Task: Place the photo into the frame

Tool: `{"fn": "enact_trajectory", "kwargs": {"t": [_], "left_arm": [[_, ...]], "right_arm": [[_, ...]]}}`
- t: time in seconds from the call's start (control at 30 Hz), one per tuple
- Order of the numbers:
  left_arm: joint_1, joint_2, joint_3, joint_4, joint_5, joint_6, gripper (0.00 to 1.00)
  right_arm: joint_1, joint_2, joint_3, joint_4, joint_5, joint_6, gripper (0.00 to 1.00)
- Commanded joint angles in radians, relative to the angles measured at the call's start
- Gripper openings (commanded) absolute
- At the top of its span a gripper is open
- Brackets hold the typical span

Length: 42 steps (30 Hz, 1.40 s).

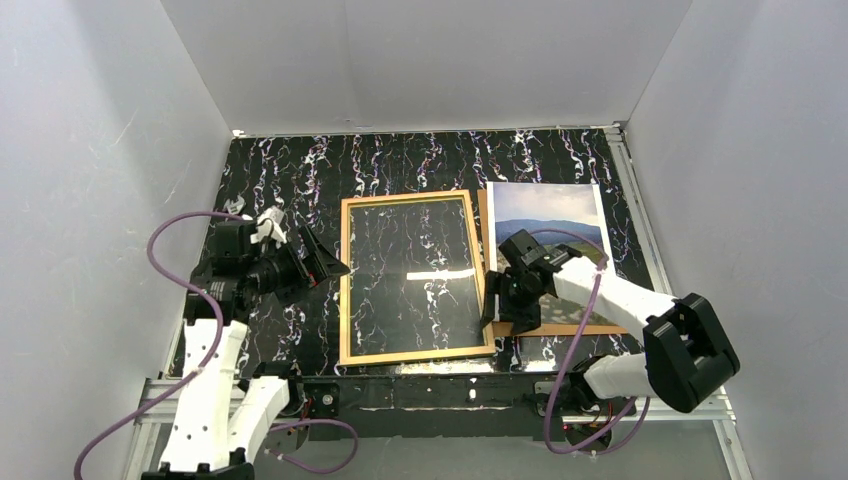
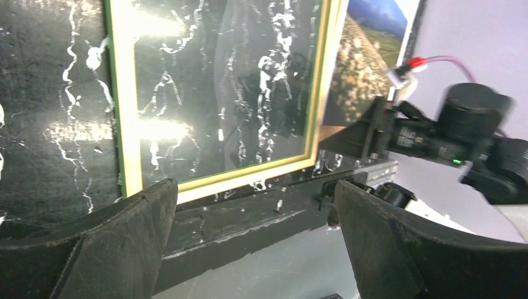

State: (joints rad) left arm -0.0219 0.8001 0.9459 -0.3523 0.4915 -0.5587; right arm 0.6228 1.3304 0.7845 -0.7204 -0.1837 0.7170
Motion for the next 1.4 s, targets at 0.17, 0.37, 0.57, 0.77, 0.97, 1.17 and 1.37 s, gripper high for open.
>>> {"fn": "enact_trajectory", "kwargs": {"t": [0.17,0.37,0.57,0.77,0.97,1.17,1.37], "left_arm": [[0.002,-0.095,0.132,-0.213,0.121,-0.082,0.98],[0.001,-0.097,0.154,-0.221,0.161,-0.118,0.98],[0.001,-0.098,0.157,-0.230,0.181,-0.136,0.98],[0.001,-0.105,0.147,-0.237,0.194,-0.148,0.98],[-0.001,-0.110,0.135,-0.238,0.205,-0.157,0.98],[-0.001,-0.121,0.115,-0.240,0.219,-0.165,0.98],[-0.001,-0.126,0.118,-0.249,0.223,-0.163,0.98]], "right_arm": [[0.036,-0.096,-0.178,0.107,-0.056,0.089,0.72],[0.128,0.009,-0.129,0.127,-0.015,0.127,0.60],[0.176,0.112,-0.074,0.150,0.000,0.149,0.45],[0.180,0.156,-0.031,0.167,0.000,0.161,0.31],[0.180,0.208,0.042,0.157,0.015,0.150,0.22],[0.180,0.257,0.130,0.102,0.073,0.134,0.18],[0.180,0.293,0.201,0.043,0.107,0.107,0.22]]}}
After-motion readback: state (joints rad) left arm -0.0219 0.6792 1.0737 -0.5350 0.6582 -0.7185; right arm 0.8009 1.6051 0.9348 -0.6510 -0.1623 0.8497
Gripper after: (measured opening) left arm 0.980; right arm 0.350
